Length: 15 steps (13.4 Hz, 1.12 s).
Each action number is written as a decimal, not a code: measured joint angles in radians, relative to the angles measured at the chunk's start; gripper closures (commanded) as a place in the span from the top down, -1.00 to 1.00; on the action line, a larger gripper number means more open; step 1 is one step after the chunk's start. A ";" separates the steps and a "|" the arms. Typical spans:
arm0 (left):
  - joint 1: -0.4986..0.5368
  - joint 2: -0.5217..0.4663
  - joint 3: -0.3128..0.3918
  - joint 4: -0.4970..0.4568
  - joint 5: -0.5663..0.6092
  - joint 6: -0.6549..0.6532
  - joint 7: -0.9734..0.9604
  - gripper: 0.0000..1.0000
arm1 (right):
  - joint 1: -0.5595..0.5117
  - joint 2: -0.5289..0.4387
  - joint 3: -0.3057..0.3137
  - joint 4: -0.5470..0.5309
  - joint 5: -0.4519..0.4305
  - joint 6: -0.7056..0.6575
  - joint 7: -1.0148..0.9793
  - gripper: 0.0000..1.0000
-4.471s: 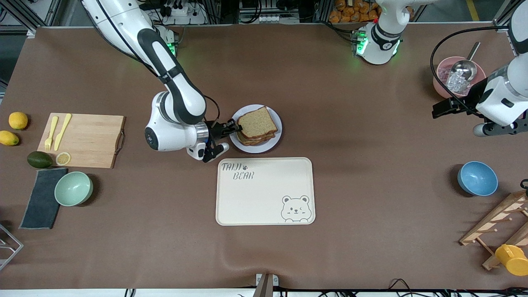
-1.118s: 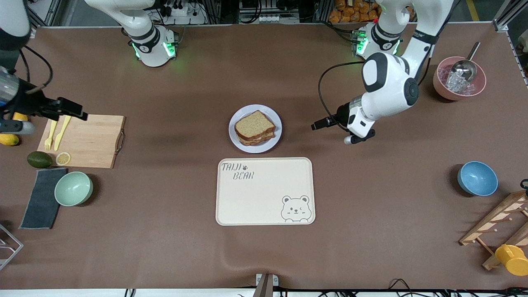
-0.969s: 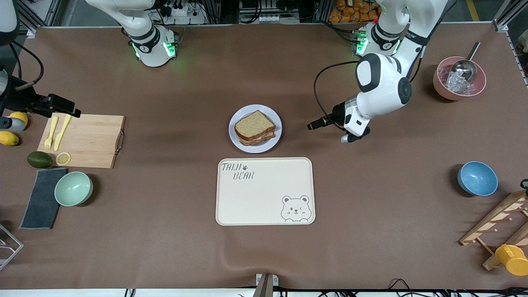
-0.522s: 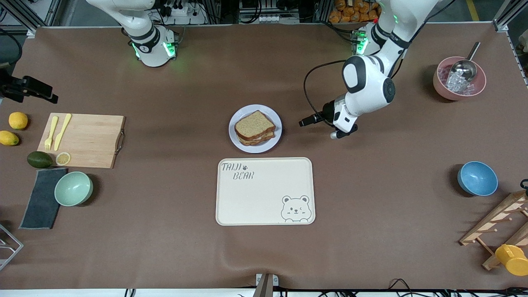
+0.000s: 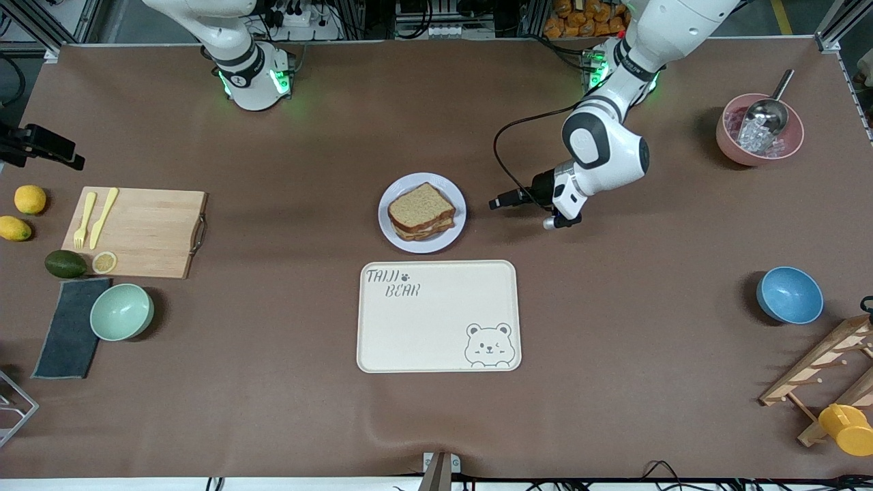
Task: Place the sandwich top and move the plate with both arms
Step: 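Close the left gripper on the white plate's rim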
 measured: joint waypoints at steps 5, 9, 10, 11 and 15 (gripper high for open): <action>0.001 0.066 0.000 0.016 -0.149 -0.004 0.224 1.00 | -0.001 0.000 -0.001 0.003 0.010 0.020 0.000 1.00; 0.005 0.095 -0.001 0.019 -0.304 -0.094 0.458 1.00 | -0.001 0.003 -0.002 0.003 0.015 0.033 0.000 1.00; 0.007 0.110 0.000 0.019 -0.333 -0.112 0.510 1.00 | -0.001 0.004 -0.002 0.003 0.016 0.041 0.000 1.00; 0.011 0.122 0.000 0.020 -0.346 -0.129 0.539 1.00 | -0.001 0.005 -0.002 0.003 0.016 0.051 0.000 1.00; 0.026 0.142 0.000 0.025 -0.352 -0.228 0.610 1.00 | -0.002 0.006 -0.003 0.003 0.016 0.053 0.000 1.00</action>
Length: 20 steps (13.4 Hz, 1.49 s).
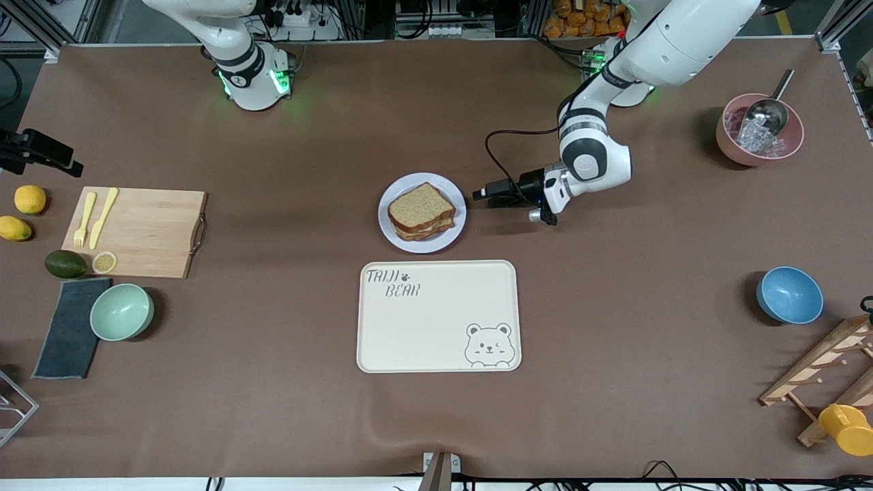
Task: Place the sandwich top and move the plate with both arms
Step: 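Close the left gripper on the white plate's rim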
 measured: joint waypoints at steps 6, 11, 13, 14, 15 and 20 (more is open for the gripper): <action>0.058 0.072 -0.004 0.005 -0.002 -0.094 0.125 0.85 | 0.000 0.005 0.003 0.000 0.001 0.004 0.000 1.00; 0.040 0.119 -0.008 0.053 -0.027 -0.096 0.125 0.62 | 0.001 0.010 0.003 0.000 0.000 0.003 0.000 1.00; 0.012 0.135 -0.008 0.074 -0.063 -0.091 0.126 0.51 | 0.000 0.010 0.002 0.000 0.000 0.003 0.000 1.00; 0.001 0.140 -0.008 0.083 -0.070 -0.089 0.126 0.49 | 0.000 0.010 0.002 0.000 0.000 0.003 0.000 1.00; -0.006 0.143 -0.008 0.089 -0.072 -0.088 0.126 0.43 | 0.000 0.010 0.002 0.000 0.000 0.003 0.000 1.00; -0.015 0.151 -0.004 0.093 -0.072 -0.087 0.126 0.28 | 0.000 0.011 0.002 0.000 0.000 0.003 0.000 1.00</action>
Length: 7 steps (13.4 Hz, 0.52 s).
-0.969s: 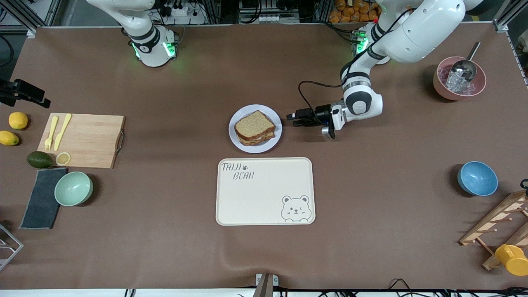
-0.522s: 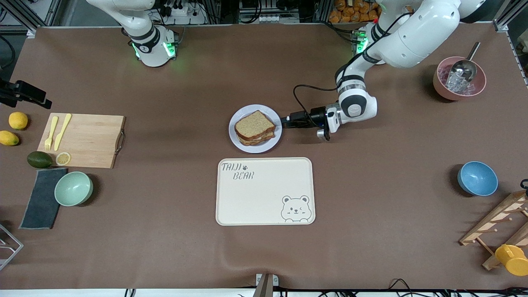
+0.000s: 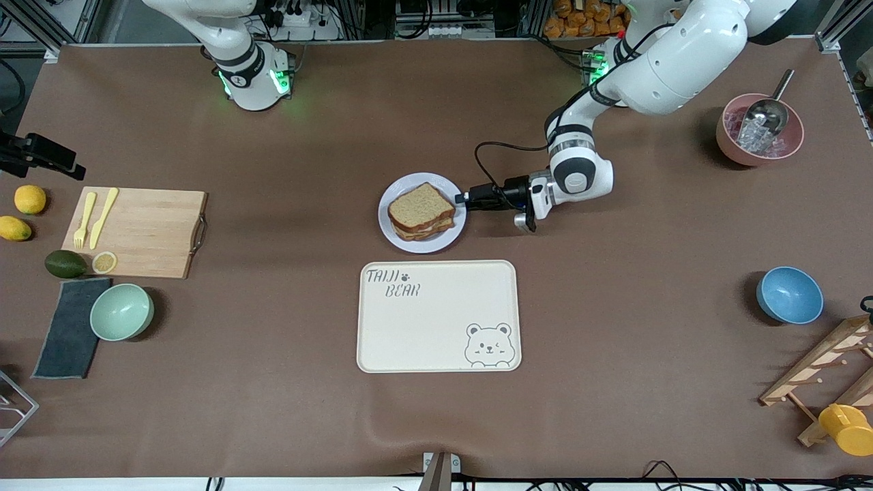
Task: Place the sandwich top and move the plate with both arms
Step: 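Close the left gripper on the white plate's rim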
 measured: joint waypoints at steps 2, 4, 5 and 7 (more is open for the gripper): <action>0.000 0.000 0.001 0.000 0.000 0.001 0.000 0.21 | 0.000 0.000 0.000 0.000 0.000 -0.001 0.000 1.00; -0.002 0.001 0.001 0.001 0.000 0.001 0.000 0.14 | 0.000 0.000 0.000 0.000 0.000 -0.001 0.000 1.00; -0.003 0.001 0.001 0.001 0.000 0.003 0.000 0.09 | 0.000 0.000 0.000 0.000 0.000 -0.001 0.000 1.00; -0.008 0.001 0.001 0.001 0.000 0.018 0.000 -0.01 | 0.000 0.000 0.000 0.000 0.000 -0.001 0.000 1.00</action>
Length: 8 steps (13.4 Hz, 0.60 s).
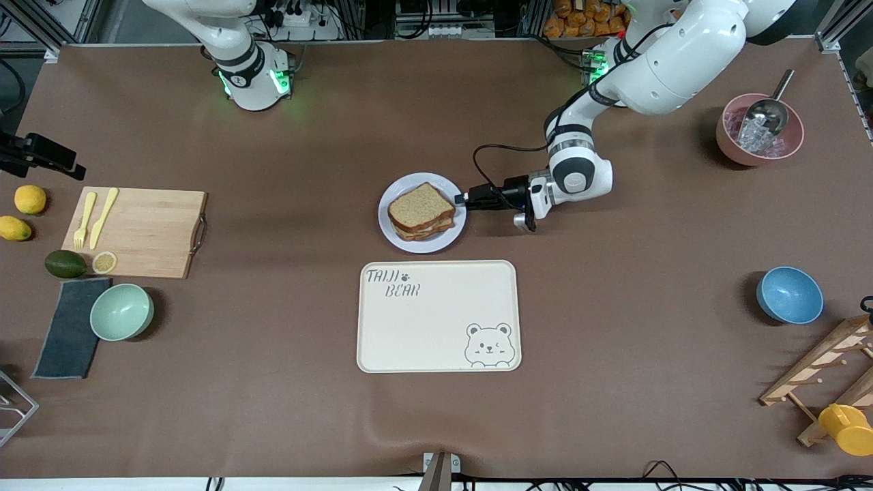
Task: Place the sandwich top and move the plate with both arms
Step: 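Close the left gripper on the white plate's rim, then slide the plate with the left gripper onto the bear tray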
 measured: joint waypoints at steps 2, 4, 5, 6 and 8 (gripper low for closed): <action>-0.003 0.000 0.000 0.000 0.000 0.003 0.000 -0.16 | 0.000 0.000 0.000 0.000 0.000 0.000 0.000 1.00; -0.005 0.000 0.000 0.001 0.000 0.004 0.000 -0.34 | 0.000 0.000 0.000 0.000 0.000 0.000 0.000 1.00; -0.005 0.000 0.000 0.001 0.000 0.004 0.000 -0.46 | 0.000 0.000 0.000 0.000 0.000 0.000 0.000 1.00; -0.005 0.000 0.000 0.001 0.000 0.004 0.000 -0.58 | 0.000 0.000 0.000 0.000 0.000 0.000 0.000 1.00; -0.005 0.000 0.000 0.001 0.000 0.005 0.003 -0.82 | 0.000 0.001 0.000 0.000 0.000 -0.001 0.000 1.00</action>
